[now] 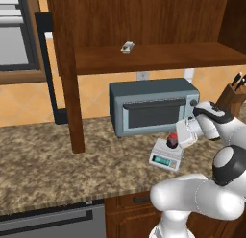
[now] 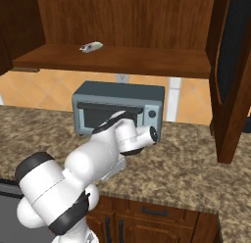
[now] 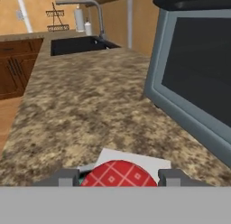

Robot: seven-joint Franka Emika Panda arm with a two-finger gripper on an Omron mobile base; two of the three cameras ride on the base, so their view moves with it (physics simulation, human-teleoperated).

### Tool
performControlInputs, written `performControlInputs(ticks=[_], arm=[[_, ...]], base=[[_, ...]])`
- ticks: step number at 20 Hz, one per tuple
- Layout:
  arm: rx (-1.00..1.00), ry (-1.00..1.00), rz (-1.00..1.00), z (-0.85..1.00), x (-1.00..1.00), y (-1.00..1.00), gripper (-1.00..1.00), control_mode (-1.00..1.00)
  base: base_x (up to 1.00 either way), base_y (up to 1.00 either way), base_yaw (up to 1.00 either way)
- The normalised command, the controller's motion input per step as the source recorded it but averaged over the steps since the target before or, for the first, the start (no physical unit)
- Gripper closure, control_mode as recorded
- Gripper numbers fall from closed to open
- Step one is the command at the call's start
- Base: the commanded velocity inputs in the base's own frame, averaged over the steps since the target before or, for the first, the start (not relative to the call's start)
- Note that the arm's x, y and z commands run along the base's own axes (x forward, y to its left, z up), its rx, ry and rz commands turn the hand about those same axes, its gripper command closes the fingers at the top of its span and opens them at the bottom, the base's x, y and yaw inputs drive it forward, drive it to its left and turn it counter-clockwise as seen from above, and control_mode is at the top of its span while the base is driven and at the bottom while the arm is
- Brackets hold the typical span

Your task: Pick the jam and place it on the digital scale for weighing, and close the cabinet.

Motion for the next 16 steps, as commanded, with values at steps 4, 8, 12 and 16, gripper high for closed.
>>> performControlInputs(ticks=[4, 8, 12, 16], arm=[[-0.02, 0.0, 0.0, -0.02, 0.05, 0.09, 1.0, -1.0], [-0.05, 0.0, 0.0, -0.15, 0.0, 0.2, 1.0, -1.0], [-0.03, -0.01, 0.0, -0.1, -0.04, 0.09, -1.0, -1.0], [0.0, -0.01, 0.0, 0.02, -0.16, 0.0, -1.0, -1.0]], base=[[0.0, 0.0, 0.0], [0.0, 0.0, 0.0], [0.0, 0.0, 0.0], [0.0, 0.0, 0.0]])
